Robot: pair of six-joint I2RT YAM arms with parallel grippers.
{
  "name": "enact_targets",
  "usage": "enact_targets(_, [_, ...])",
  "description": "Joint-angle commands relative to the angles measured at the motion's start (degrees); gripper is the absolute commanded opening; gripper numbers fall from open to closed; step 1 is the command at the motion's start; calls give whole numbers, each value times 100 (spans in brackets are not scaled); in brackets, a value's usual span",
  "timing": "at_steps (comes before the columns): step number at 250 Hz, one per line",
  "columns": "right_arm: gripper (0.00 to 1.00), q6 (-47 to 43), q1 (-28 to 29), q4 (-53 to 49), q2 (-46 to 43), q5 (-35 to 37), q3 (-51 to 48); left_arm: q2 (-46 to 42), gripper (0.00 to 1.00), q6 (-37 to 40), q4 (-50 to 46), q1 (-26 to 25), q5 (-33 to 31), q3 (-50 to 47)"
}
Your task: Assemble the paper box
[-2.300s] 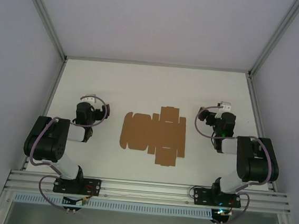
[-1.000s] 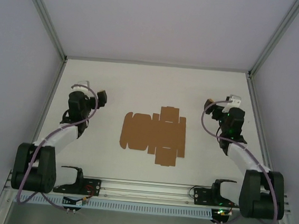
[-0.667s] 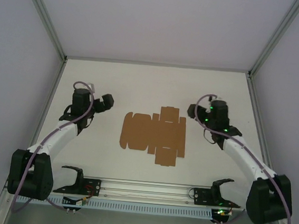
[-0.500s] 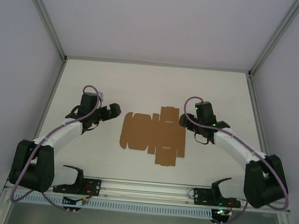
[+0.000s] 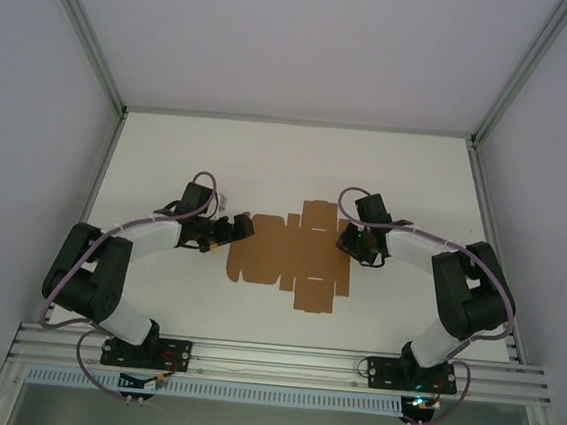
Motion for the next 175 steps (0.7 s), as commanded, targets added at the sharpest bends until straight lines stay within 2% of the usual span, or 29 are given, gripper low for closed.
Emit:
enact_targets(1, [25,294,16,-267,489,155,-264,265,100,16,98,-178,446,242])
enact_targets(45, [25,310,21,-128,645,90,-407,552,100,-171,621,-212,1197,341])
enact_targets(83, [25,235,15,28,660,44,-499,393,98,-453,1156,-216,1728,360])
enact_targets(155, [25,188,12,266,803,-70,-561,-833,97,-452,1182,-233,1538,201])
enact_targets(175, [25,165,6,362,809,-138,-561,-927,89,-414,1144,-263,1484,227])
